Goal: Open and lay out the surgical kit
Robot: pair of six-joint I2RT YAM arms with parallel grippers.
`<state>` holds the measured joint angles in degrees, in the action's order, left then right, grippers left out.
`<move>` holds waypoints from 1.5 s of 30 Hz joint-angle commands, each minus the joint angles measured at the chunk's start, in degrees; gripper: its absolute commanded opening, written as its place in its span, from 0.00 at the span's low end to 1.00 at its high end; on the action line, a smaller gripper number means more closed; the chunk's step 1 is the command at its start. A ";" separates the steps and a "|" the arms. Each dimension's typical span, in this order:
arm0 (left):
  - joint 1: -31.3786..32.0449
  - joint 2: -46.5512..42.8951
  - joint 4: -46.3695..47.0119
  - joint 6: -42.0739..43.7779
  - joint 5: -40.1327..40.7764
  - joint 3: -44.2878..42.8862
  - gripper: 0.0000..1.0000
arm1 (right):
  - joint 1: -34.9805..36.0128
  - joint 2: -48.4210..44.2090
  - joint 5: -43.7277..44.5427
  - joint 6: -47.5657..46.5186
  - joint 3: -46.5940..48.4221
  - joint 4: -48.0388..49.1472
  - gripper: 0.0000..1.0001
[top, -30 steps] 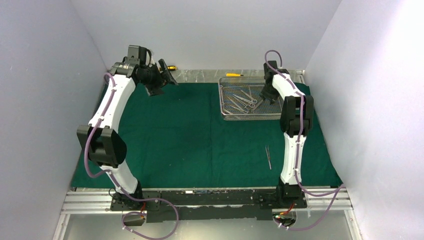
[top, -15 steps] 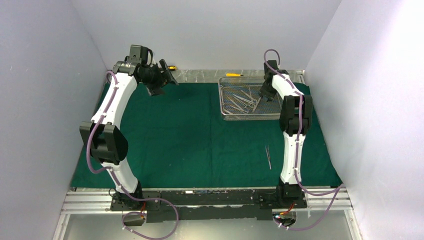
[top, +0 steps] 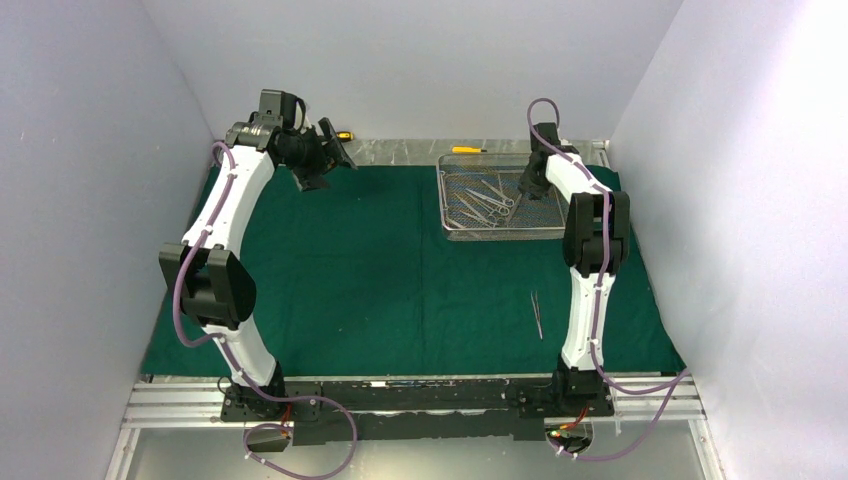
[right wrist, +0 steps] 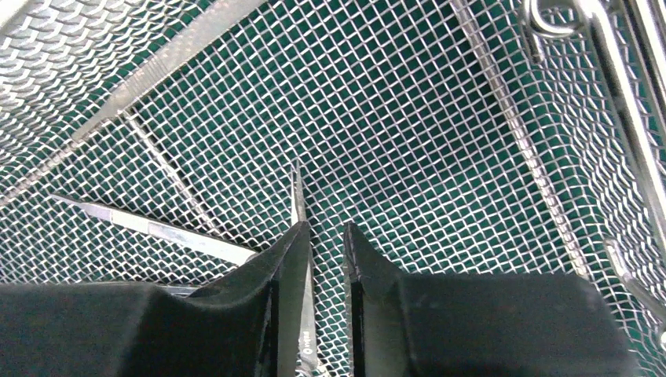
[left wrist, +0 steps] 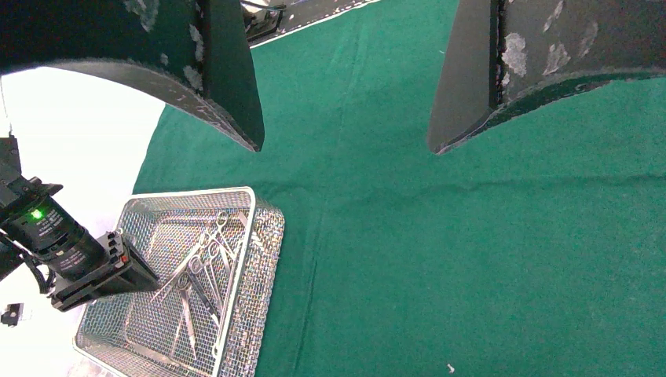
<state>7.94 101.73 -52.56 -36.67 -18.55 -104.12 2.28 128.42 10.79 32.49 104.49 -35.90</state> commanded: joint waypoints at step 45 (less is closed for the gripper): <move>-0.21 -4.16 14.80 2.96 -13.00 2.39 0.82 | 1.00 -17.08 -10.85 -10.60 5.84 1.21 0.00</move>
<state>7.90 102.19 -45.17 -35.62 -22.39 -102.02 3.20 120.05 10.07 24.25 111.02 -39.62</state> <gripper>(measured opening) 0.819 0.029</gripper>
